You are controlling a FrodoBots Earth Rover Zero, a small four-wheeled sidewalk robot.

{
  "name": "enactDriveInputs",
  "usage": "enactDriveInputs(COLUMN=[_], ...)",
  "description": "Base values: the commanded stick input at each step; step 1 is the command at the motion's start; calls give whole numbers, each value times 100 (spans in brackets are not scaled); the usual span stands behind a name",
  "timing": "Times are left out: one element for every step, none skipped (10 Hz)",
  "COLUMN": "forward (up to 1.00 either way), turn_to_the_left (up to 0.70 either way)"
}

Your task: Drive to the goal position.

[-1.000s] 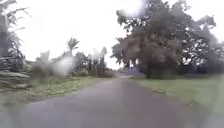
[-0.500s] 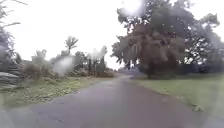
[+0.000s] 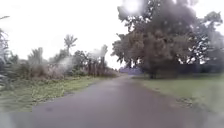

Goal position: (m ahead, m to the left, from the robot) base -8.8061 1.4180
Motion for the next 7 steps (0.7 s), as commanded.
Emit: enactDriveInputs(forward=[85, 85, 85, 85, 85, 85, 85], turn_to_the_left=[0, 0, 0, 0, -8, -29, -19])
